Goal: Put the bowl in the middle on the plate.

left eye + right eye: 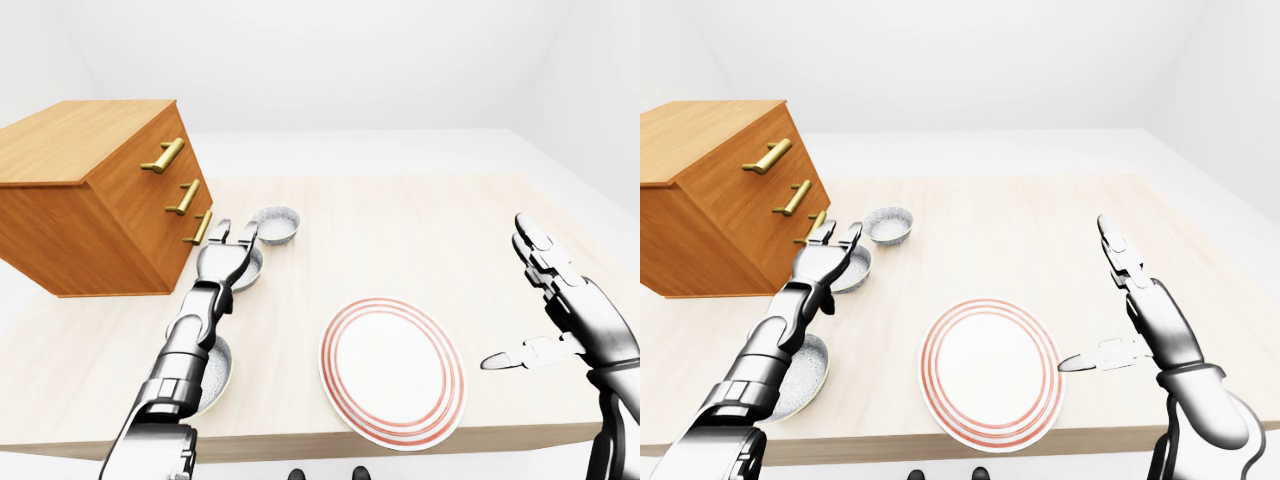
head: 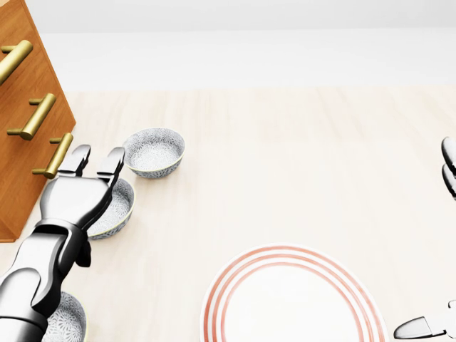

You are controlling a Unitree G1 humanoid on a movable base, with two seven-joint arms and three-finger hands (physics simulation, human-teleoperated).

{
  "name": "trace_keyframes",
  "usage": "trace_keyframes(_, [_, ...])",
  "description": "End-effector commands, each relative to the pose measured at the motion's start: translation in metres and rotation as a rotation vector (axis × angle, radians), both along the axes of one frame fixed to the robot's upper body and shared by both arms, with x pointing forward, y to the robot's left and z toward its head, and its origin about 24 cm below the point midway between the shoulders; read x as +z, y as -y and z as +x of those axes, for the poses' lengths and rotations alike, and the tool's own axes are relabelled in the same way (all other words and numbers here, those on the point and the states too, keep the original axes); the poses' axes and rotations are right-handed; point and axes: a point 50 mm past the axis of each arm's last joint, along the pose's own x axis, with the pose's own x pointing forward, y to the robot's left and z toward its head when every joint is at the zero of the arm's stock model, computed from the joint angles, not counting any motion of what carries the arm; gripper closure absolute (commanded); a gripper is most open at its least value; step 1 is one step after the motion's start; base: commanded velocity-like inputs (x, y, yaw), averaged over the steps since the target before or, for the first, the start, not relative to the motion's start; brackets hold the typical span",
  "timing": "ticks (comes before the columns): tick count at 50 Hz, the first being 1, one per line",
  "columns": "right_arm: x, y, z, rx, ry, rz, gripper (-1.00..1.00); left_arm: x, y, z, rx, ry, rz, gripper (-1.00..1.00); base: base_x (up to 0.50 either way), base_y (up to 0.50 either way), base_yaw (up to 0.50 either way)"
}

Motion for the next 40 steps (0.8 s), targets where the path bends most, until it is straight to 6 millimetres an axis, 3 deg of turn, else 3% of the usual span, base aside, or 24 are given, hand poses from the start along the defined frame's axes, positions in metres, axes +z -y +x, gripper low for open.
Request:
trace_keyframes(1, [0.000,0.000,0.000,0.001,0.001,-0.002,-1.00,-0.004,-0.003,0.001,0.009,-0.015,0.011,-1.00,0.00,0.00,0.00])
trace_keyframes(23, [-0.003,0.000,0.001,0.001,-0.014,0.008,-1.00,-0.030,-0.011,-0.001,0.036,-0.068,0.022,-1.00,0.00,0.00,0.00])
trace_keyframes(40, [-0.002,-0.001,0.000,0.005,-0.012,0.002,-1.00,-0.027,-0.010,0.001,0.037,-0.048,-0.001,-1.00,0.00,0.00,0.00])
